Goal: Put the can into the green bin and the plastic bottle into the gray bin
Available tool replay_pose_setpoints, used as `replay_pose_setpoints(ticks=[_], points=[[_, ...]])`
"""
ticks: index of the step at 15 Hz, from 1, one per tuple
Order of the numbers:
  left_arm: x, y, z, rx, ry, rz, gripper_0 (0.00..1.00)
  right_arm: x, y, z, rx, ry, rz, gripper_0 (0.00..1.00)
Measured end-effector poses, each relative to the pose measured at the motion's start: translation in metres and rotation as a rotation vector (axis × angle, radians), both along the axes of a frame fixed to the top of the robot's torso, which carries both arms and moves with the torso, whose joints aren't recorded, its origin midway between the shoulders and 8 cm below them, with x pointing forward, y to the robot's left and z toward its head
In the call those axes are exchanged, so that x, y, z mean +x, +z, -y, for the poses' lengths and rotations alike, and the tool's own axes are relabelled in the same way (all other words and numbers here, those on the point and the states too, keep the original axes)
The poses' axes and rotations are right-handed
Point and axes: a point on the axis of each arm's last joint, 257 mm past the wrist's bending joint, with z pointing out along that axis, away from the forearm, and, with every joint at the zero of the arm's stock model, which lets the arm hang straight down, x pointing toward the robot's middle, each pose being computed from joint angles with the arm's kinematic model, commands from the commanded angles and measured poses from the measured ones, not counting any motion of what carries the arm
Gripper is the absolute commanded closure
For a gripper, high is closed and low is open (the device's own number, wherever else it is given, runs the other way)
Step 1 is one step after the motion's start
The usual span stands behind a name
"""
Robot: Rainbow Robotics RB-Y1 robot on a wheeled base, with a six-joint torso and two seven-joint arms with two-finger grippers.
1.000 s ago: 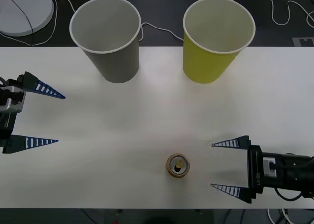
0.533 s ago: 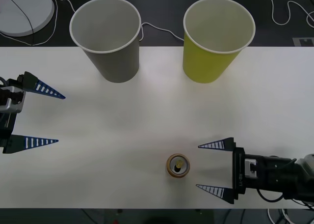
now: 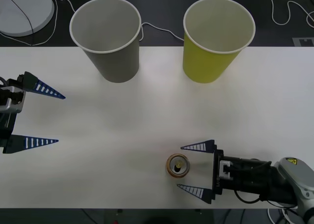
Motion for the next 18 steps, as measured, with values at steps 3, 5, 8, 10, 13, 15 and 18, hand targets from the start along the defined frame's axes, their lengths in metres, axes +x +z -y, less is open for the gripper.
replay_pose_setpoints(ticks=[3,5,8,10,13,15,18], points=[[0.000,0.000,0.000,0.000,0.000,0.000,0.00,0.001,-0.004,-0.019,0.006,-0.006,0.001,0.00],[0.000,0.000,0.000,0.000,0.000,0.000,0.00,0.003,-0.005,-0.026,0.008,-0.010,0.005,0.00],[0.000,0.000,0.000,0.000,0.000,0.000,0.00,0.003,-0.004,-0.028,0.009,-0.007,0.017,0.59],[0.000,0.000,0.000,0.000,0.000,0.000,0.00,0.002,-0.004,-0.029,0.008,-0.006,0.019,1.00],[0.000,0.000,0.000,0.000,0.000,0.000,0.00,0.002,-0.004,-0.029,0.010,-0.005,0.018,1.00],[0.000,0.000,0.000,0.000,0.000,0.000,0.00,0.003,-0.004,-0.029,0.012,-0.006,0.012,1.00],[0.000,0.000,0.000,0.000,0.000,0.000,0.00,0.006,0.001,-0.029,0.017,-0.009,0.012,1.00]])
